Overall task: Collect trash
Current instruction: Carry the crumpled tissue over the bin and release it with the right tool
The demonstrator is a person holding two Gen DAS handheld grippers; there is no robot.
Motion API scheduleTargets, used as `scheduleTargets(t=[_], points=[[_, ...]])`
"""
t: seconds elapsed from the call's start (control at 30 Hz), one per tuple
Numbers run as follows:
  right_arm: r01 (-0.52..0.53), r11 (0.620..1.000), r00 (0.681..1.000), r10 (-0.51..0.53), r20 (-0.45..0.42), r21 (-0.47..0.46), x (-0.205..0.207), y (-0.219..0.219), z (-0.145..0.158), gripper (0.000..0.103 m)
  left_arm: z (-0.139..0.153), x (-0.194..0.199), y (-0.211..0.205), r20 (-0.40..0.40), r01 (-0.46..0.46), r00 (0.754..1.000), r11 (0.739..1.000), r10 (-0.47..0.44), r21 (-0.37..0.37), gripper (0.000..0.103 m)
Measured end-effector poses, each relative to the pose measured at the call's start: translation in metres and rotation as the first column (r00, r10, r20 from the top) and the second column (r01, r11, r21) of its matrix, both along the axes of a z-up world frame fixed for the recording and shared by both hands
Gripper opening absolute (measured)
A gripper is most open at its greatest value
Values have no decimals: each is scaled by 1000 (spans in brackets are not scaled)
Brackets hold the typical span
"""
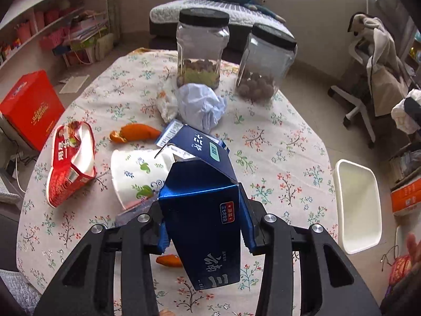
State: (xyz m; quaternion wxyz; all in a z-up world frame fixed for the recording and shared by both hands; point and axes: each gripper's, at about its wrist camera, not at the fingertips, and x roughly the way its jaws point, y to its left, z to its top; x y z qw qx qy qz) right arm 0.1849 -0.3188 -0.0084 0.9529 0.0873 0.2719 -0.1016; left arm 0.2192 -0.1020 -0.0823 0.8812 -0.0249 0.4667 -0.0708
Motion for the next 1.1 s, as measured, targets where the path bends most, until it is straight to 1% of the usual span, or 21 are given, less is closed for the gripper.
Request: scheduleTargets(t=[0.07,0.17,0.23,0.3,0.37,0.53,0.77,0.93,1.1], points=[[4,1000,1000,-4,3,0,0,2,1,33,20,-2,10,98,-29,995,1000,29,-4,42],[5,1000,1000,-5,4,-13,-1,5,1,33,46,-4,18,249,-66,967,998,58,23,42],[8,1000,1000,-8,2,-30,-2,6,0,33,58,-5,19,314,-72,948,997,60,30,42],[13,999,1000,-13,-2,-36,-2,5,-1,33,64,-4,18,342,-70,938,997,54,33,42],[23,999,1000,-23,-7,-38,-3,2,-1,33,64,-4,16,350,-68,935,997,53,31,42],[54,998,998,-55,-13,-39,-3,-8,-2,33,60,-1,5,336,-39,941,999,28,27,42],[105,994,994,-106,-26,-36,-9,-29,-5,33,58,-3,-13,339,-9,941,1000,4,13,42],[158,987,986,-160,-45,-40,-15,-53,-11,34,56,-6,-32,340,16,940,1000,-19,10,42],[238,970,968,-241,-72,-44,-22,-88,-20,34,55,-11,-59,342,61,938,998,-61,10,42]])
